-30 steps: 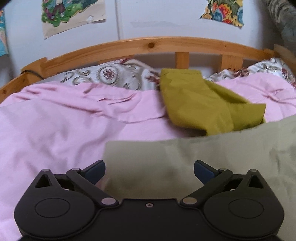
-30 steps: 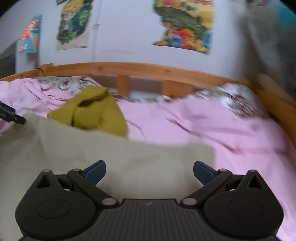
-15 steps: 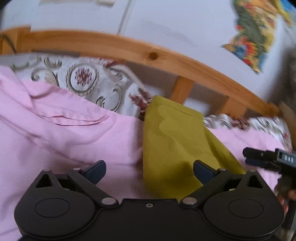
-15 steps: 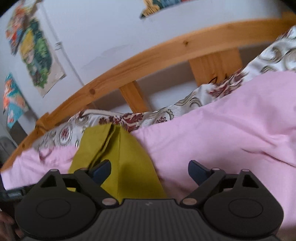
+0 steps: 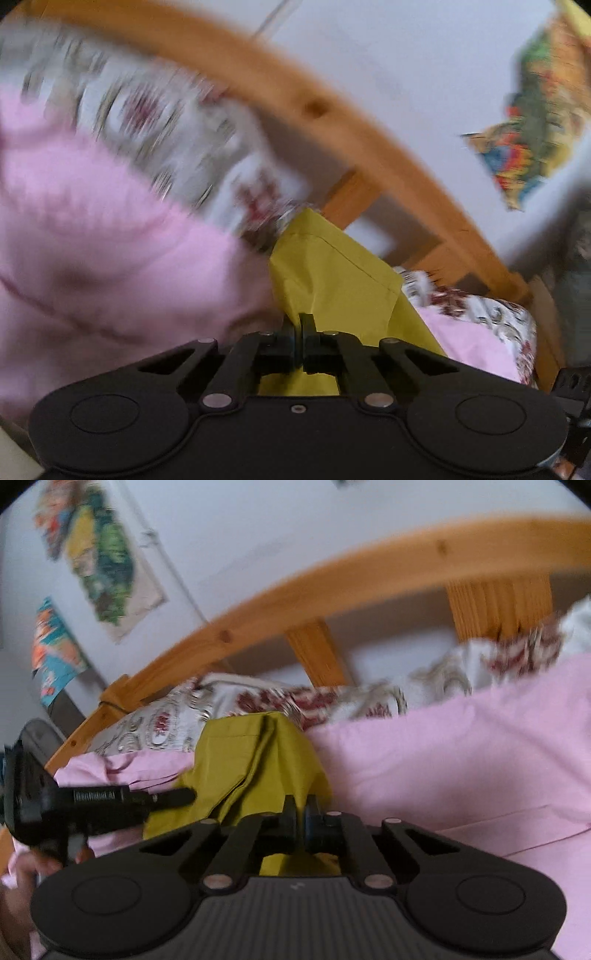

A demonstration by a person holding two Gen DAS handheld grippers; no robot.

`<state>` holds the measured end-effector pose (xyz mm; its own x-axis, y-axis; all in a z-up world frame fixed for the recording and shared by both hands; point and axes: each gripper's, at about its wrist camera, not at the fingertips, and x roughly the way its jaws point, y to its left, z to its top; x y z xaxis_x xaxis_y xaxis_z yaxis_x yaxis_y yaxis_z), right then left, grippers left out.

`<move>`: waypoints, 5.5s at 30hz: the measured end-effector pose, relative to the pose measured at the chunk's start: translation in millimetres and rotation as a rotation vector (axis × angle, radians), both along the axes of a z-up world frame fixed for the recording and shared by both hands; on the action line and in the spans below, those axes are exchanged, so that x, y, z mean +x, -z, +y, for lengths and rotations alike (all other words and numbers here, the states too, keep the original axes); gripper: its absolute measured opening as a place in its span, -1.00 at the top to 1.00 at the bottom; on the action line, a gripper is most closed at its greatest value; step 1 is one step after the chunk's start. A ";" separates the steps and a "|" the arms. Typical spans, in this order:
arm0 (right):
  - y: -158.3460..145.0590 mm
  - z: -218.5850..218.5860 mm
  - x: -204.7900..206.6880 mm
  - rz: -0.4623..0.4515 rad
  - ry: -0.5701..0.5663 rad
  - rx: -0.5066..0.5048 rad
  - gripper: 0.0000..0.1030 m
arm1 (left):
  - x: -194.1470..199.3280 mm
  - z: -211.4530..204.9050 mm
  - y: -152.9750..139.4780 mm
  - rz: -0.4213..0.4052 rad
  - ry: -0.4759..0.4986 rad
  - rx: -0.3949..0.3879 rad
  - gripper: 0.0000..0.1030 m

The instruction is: Fold large clothes

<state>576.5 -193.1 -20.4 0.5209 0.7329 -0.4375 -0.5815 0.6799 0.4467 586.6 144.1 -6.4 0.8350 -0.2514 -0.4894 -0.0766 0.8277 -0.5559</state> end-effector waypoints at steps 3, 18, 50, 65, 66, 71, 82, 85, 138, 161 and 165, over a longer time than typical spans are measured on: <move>-21.3 -18.9 -39.4 -0.160 0.002 -0.002 0.91 | -31.2 -16.7 -31.8 -0.153 0.066 0.098 0.97; 8.7 -91.1 -218.7 -0.301 -0.084 -0.150 0.92 | -220.3 -75.9 -40.2 -0.299 0.506 0.371 0.92; 27.9 -15.5 -279.6 -0.362 -0.024 -0.532 -0.23 | -269.7 -89.7 6.6 0.120 0.352 0.274 -0.39; 73.6 -11.1 -290.5 -0.365 0.068 -0.538 -0.41 | -279.8 -81.3 48.1 0.163 0.283 0.232 -0.42; 64.4 -12.5 -291.5 -0.373 0.089 -0.529 -0.45 | -283.5 -78.8 42.8 0.143 0.274 0.219 -0.42; 23.6 -13.1 -302.5 -0.425 0.162 -0.403 -0.85 | -308.1 -68.3 19.3 -0.003 0.185 0.174 -0.48; 26.0 0.3 -299.7 -0.310 0.198 -0.447 -0.83 | -289.3 -71.8 40.1 0.133 0.195 -0.087 0.89; 19.3 -8.2 -300.1 -0.312 0.239 -0.437 -0.84 | -291.5 -74.7 40.5 0.150 0.210 -0.206 0.90; 73.0 14.3 -362.1 -0.604 0.350 -0.480 -1.00 | -368.2 -21.1 79.4 0.193 -0.229 0.055 -0.99; 99.3 19.7 -365.6 -0.599 0.332 -0.529 -1.00 | -370.0 -35.0 67.9 0.156 -0.370 0.105 0.02; 99.0 19.2 -365.5 -0.599 0.332 -0.528 -1.00 | -363.1 -27.6 73.7 0.176 -0.351 0.063 -0.15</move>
